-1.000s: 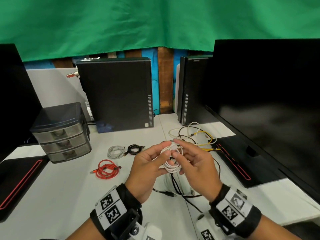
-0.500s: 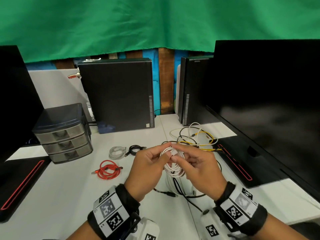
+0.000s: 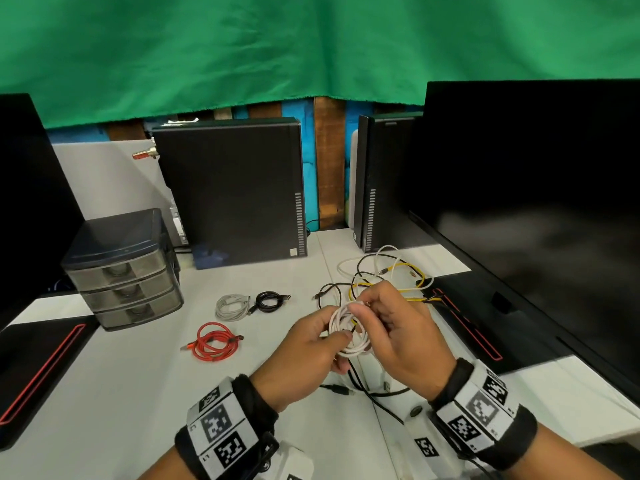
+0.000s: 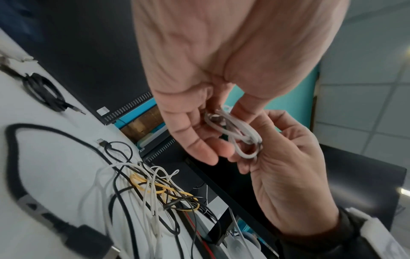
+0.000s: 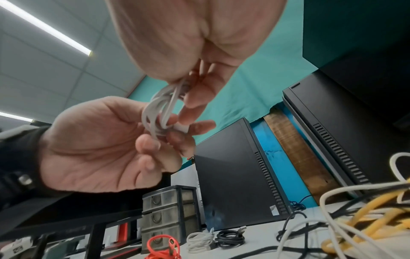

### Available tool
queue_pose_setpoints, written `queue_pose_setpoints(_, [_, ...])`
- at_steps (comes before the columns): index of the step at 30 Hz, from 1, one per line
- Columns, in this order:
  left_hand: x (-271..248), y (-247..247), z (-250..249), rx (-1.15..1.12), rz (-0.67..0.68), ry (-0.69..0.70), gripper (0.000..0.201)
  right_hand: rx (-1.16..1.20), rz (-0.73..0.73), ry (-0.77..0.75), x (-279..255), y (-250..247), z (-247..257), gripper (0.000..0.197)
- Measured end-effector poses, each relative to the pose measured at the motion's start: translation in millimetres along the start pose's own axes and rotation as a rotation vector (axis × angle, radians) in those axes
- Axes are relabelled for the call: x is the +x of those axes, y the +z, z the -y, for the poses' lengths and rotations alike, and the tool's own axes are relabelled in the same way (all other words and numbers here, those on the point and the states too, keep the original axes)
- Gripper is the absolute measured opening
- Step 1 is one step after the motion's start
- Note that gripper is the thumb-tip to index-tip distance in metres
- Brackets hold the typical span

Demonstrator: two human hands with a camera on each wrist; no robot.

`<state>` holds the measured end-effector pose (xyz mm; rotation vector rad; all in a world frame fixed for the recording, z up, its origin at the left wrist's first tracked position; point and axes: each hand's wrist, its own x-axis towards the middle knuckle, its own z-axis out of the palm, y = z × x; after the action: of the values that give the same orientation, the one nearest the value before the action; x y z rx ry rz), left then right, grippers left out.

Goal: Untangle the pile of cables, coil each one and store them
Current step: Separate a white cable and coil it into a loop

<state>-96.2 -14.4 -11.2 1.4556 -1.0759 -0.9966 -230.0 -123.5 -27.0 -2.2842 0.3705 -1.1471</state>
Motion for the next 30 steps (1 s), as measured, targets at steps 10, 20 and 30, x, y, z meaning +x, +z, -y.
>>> queue_pose_setpoints(10, [8, -17, 3, -0.684, 0.061, -0.149, 0.037, 0.137, -0.050, 0.066, 8, -10, 4, 0.006])
queue_pose_setpoints(20, [8, -27, 8, -0.638, 0.158, -0.125, 0.031, 0.249, 0.053, 0.164, 5, -7, 8, 0.010])
queue_pose_setpoints(30, [4, -17, 4, -0.689, 0.107, -0.140, 0.031, 0.529, 0.050, 0.291, 11, -6, 10, 0.014])
